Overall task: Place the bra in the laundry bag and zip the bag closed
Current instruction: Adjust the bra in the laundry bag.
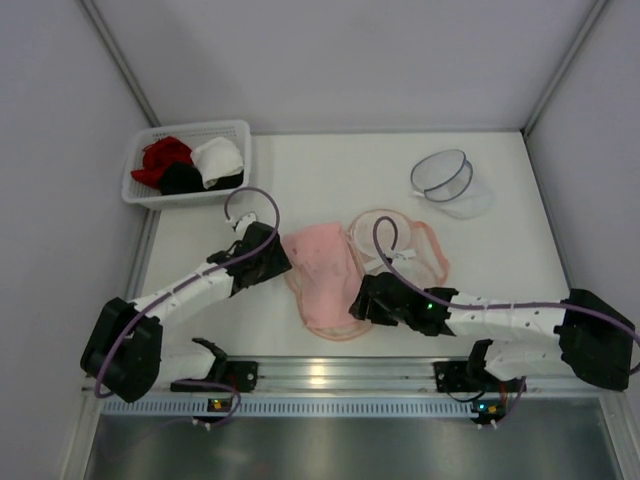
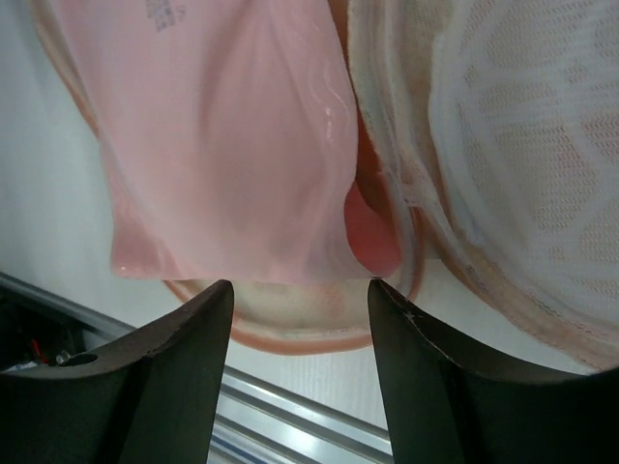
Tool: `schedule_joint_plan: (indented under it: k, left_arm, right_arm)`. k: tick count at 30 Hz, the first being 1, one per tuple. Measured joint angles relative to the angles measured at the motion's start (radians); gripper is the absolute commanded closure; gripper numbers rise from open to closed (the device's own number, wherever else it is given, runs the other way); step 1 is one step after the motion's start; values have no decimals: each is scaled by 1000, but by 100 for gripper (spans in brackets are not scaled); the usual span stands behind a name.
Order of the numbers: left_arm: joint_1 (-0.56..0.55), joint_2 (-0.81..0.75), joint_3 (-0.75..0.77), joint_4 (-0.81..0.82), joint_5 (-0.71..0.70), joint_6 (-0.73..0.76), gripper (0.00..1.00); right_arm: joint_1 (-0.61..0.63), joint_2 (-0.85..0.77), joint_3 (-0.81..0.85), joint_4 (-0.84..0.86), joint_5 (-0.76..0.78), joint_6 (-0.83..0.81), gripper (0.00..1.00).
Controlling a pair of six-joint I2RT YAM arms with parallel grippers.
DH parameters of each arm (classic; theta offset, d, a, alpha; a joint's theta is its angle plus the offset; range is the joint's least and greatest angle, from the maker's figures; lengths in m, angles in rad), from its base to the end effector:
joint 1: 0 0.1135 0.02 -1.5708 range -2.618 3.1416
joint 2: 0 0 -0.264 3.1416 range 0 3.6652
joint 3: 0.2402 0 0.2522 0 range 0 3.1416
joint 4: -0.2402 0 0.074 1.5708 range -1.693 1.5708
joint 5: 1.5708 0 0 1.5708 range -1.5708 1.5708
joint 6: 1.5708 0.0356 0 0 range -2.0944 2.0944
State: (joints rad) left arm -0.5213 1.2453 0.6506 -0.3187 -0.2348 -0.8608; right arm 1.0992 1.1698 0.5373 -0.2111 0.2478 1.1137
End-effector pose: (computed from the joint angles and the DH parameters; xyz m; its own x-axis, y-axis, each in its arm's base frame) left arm 0.2109 -0.1116 0.1901 -0.7213 -0.4363 -0.5380 -0.2852 0.8949 -0.3434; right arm 0.1087 0.1939 0.1791 -0.8583 0.2319 -0.4578 -0.0439 0.8557 0.5157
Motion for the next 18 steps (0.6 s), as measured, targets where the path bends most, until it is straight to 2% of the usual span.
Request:
schedule_joint_plan:
  k: [4,9,14,18]
  left_arm:
    - [0,0,-42,49,29,-2,43]
    - [0,1,-82,118,47,-4,53]
    - [0,16,-85,163,48,-5,57]
    - [-2,35,-89,189,56,-4,57]
  right_arm:
    - [31,53,0,-29,61,92,42]
    - [31,64,0,-36,115,152,47]
    - [31,100,0,-24,154,173,58]
    - [31,138,1,-10,164,181,62]
